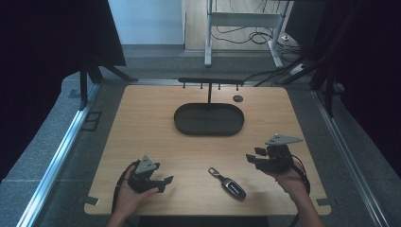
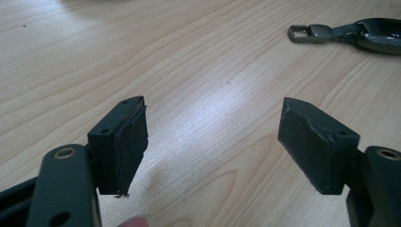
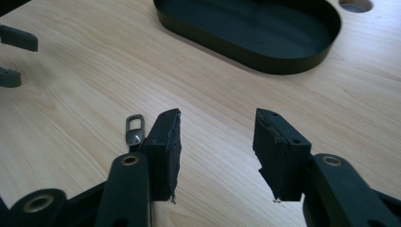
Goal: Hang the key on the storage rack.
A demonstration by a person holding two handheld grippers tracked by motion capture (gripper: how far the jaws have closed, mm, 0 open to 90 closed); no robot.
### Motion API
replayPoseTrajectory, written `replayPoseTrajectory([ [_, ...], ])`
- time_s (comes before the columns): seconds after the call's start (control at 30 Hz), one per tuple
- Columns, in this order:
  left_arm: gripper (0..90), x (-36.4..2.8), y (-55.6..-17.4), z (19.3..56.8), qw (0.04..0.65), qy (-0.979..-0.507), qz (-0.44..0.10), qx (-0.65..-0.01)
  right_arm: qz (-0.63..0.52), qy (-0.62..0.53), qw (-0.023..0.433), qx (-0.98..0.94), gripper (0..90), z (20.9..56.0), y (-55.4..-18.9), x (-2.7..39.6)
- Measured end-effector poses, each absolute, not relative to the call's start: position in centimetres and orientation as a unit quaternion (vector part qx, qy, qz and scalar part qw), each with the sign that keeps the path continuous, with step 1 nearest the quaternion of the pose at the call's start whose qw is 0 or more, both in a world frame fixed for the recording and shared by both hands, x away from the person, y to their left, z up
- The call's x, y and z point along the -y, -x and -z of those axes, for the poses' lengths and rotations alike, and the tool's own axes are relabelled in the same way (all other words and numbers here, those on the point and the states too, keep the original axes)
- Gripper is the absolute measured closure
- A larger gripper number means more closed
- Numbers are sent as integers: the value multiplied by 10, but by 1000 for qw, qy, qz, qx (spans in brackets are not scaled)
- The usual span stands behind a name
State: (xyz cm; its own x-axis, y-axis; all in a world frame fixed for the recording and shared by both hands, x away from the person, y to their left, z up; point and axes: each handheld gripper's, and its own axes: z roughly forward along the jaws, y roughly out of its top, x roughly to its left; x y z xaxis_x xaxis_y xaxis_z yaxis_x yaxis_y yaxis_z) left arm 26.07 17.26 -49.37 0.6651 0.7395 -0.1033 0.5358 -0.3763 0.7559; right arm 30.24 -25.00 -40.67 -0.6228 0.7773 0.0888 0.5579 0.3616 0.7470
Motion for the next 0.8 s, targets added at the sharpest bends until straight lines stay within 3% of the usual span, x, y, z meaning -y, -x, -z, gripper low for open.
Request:
replayPoseTrajectory([
  [0.8,254,-173,-261,494,400,-819,-122,-392,-328,-377,91,-861,582,416,-319,202],
])
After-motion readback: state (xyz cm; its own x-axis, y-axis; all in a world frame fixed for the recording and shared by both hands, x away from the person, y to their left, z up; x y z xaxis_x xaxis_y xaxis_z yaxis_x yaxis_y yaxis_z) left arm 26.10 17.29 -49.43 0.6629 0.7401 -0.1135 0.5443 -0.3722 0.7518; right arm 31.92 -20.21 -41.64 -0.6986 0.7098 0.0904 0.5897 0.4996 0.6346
